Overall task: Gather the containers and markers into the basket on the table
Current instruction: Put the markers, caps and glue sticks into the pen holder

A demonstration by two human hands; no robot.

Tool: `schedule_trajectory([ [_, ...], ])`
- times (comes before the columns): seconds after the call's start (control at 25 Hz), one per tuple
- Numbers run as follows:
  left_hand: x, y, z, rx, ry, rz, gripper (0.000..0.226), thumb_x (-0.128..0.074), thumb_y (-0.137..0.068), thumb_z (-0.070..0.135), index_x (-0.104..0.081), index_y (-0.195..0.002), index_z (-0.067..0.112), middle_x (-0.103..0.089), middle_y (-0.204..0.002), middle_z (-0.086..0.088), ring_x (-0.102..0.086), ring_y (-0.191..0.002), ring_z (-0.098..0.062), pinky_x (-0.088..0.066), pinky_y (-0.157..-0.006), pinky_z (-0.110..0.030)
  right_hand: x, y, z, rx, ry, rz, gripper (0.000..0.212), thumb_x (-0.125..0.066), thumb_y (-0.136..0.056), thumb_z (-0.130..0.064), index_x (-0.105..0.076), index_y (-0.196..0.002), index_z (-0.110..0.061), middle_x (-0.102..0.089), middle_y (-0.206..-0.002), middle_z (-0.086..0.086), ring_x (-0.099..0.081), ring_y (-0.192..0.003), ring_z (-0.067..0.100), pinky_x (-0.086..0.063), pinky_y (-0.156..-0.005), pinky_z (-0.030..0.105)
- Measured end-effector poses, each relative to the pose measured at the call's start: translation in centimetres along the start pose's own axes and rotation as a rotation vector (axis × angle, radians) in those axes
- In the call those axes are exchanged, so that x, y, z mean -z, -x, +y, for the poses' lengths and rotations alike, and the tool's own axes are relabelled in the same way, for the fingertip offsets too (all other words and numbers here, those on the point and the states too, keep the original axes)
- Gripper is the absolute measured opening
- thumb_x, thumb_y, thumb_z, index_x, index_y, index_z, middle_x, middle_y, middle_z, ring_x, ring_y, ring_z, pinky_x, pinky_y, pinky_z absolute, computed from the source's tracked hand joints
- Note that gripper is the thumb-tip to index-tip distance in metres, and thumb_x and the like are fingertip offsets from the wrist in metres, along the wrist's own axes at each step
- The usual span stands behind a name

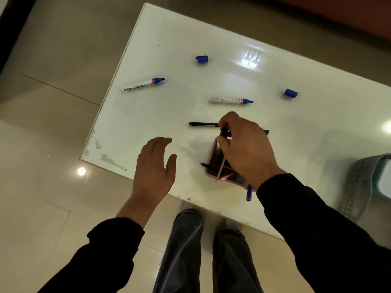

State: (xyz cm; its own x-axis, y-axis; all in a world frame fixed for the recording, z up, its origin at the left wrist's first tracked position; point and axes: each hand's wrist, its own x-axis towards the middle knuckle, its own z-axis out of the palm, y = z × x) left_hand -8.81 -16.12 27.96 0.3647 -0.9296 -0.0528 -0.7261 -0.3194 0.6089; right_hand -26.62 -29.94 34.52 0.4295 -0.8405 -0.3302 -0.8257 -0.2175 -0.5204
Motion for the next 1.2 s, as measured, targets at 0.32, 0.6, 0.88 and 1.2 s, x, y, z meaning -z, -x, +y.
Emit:
schedule_trajectory([
  [0.32, 1.7, -10.7, -3.9, 0.021, -0.278, 0.002, 0.043, -0.064, -0.09, 0.011, -0.055, -0.131, 0.005, -0.054, -0.134, -0.015, -0.05, -0.12, -0.037, -0.043, -0.095, -0.047, 0.5, -4.8, -2.7, 0.114, 0.091, 0.197, 0.038, -0.061, -0.091, -0.038, -0.057, -0.124, -0.02, -0.065, -0.114, -0.003, -0.056, -0.104, 0.021, -0.042, -0.071, 0.03],
  [0.6, 0.9, -19.7, -8.3, 0.092, -0.448, -0.045, 0.038, -0.056, -0.096, 0.015, -0.055, -0.133, 0.009, -0.036, -0.155, -0.012, -0.032, -0.141, -0.032, -0.027, -0.108, -0.045, -1.9, -12.6, -3.9, 0.129, 0.174, 0.093, 0.033, -0.056, -0.093, -0.03, -0.057, -0.124, -0.019, -0.061, -0.112, -0.001, -0.051, -0.109, 0.023, -0.04, -0.071, 0.031],
  [0.88, -0.1, -15.1, -7.1, 0.146, -0.197, 0.129, 0.022, -0.066, -0.09, 0.01, -0.067, -0.112, 0.012, -0.051, -0.141, -0.013, -0.046, -0.132, -0.034, -0.033, -0.105, -0.048, -3.2, -19.3, -2.5, 0.197, 0.337, 0.044, 0.047, -0.051, -0.092, -0.007, -0.049, -0.139, -0.014, -0.045, -0.142, 0.01, -0.042, -0.127, 0.03, -0.043, -0.095, 0.035],
  [1.2, 1.3, -11.2, -4.5, 0.163, -0.037, 0.196, 0.018, -0.064, -0.094, 0.013, -0.067, -0.112, 0.017, -0.069, -0.103, 0.004, -0.063, -0.095, -0.023, -0.039, -0.096, -0.041, -3.8, -21.4, -2.1, 0.179, 0.597, -0.096, 0.048, -0.041, -0.087, 0.004, -0.053, -0.131, -0.011, -0.051, -0.127, 0.012, -0.048, -0.111, 0.034, -0.052, -0.083, 0.046],
])
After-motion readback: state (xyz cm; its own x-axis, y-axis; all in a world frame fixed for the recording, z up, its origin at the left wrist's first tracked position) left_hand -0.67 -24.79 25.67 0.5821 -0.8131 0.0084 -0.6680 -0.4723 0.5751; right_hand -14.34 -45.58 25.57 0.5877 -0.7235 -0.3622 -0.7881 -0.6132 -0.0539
